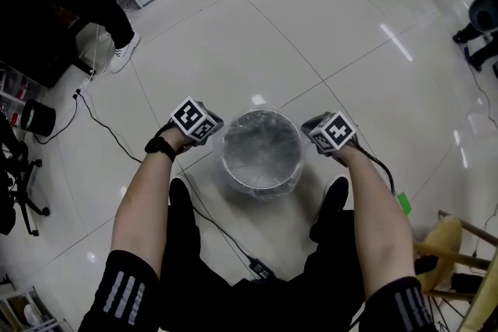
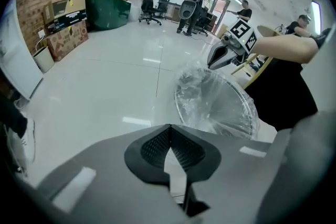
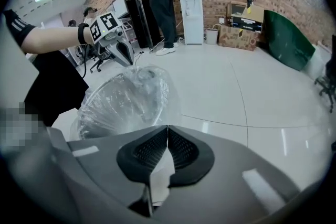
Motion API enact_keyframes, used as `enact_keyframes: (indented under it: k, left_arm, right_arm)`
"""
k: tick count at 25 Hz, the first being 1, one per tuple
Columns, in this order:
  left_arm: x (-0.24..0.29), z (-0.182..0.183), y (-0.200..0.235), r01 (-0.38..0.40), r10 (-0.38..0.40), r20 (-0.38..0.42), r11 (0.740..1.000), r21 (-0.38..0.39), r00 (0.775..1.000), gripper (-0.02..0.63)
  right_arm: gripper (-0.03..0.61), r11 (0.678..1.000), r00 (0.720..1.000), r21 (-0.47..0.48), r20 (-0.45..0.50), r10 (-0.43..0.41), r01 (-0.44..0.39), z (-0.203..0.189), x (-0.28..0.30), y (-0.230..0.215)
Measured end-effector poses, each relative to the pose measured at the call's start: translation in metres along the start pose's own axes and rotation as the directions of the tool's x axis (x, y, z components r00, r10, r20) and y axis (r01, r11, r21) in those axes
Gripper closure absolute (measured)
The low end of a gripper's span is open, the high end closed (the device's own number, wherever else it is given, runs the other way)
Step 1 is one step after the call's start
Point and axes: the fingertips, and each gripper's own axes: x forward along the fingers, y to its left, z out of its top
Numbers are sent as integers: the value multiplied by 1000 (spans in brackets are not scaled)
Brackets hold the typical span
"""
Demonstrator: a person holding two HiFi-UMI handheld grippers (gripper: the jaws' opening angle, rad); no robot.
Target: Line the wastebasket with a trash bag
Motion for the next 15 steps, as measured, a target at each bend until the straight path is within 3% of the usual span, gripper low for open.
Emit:
enact_keyframes:
  k: [4, 7, 9, 13, 15]
  left_arm:
    - [12, -1, 8, -21, 21, 20, 999, -28, 1000, 620]
    - [11, 2, 5, 58, -52, 67, 994, -94, 996, 606]
    - [9, 4, 2, 118, -106, 99, 985, -128, 989, 554]
    - [7, 6, -3, 205, -185, 131, 966, -159, 974, 484]
    - [8, 9, -6, 226, -206, 137, 962, -154, 969, 494]
  right_arm:
    - [569, 999, 999, 20, 3, -47, 47, 0, 3, -14]
    - [569, 998, 999, 27, -8, -51, 51, -1, 7, -16]
    - [569, 999, 999, 23, -17, -44, 44, -2, 11, -15]
    - [569, 999, 998, 37, -41, -37, 38, -7, 13, -16]
    - [569, 999, 999, 37, -43, -29, 31, -8, 14, -17]
